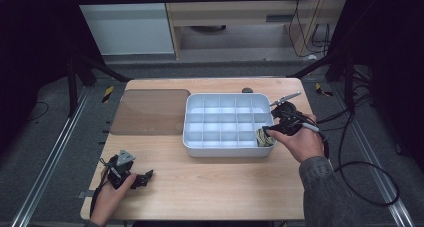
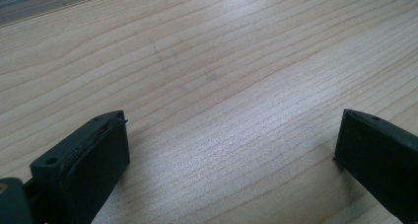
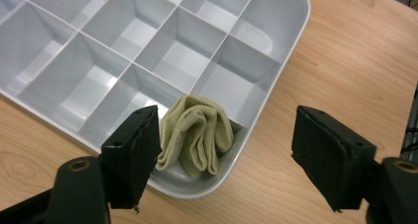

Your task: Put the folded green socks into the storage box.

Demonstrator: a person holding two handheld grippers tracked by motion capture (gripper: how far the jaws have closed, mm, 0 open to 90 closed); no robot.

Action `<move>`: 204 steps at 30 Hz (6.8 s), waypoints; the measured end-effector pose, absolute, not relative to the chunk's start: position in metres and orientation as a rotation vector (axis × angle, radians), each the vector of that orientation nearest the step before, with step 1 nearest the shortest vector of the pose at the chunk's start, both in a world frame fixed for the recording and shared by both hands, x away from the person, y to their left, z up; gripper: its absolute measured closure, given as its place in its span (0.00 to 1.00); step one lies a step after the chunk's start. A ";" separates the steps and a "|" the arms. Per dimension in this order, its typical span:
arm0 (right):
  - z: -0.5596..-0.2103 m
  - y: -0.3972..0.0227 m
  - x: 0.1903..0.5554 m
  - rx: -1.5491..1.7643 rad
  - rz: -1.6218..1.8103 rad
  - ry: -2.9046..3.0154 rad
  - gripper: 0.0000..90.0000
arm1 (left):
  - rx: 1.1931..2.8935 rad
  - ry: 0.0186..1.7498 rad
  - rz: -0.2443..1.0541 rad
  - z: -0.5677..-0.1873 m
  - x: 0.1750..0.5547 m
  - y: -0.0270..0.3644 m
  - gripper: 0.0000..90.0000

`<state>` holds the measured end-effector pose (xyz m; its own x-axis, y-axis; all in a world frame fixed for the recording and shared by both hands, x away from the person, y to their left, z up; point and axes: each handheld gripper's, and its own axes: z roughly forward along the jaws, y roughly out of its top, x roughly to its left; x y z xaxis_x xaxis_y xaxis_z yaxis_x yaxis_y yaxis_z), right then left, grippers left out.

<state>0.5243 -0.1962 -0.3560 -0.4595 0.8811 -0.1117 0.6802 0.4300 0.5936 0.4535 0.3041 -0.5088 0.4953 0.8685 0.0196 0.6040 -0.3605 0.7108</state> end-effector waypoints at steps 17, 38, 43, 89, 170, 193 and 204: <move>-0.340 -0.185 0.523 1.280 0.727 2.355 1.00 | 2.093 1.204 0.528 -0.509 0.454 0.304 0.00; -0.370 -0.157 0.540 1.288 0.658 2.445 1.00 | 2.093 1.206 0.528 -0.509 0.453 0.304 0.00; -0.379 -0.152 0.545 1.287 0.640 2.466 1.00 | 2.093 1.206 0.527 -0.509 0.453 0.304 0.00; -0.423 -0.185 0.550 1.425 0.511 2.428 1.00 | 2.099 1.195 0.527 -0.509 0.454 0.304 0.00; -0.410 -0.190 0.545 1.467 0.511 2.395 1.00 | 2.099 1.191 0.525 -0.509 0.454 0.303 0.00; -0.396 -0.190 0.537 1.424 0.600 2.372 1.00 | 2.098 1.191 0.524 -0.509 0.454 0.303 0.00; -0.393 -0.188 0.535 1.411 0.636 2.367 1.00 | 2.099 1.191 0.524 -0.509 0.454 0.303 0.00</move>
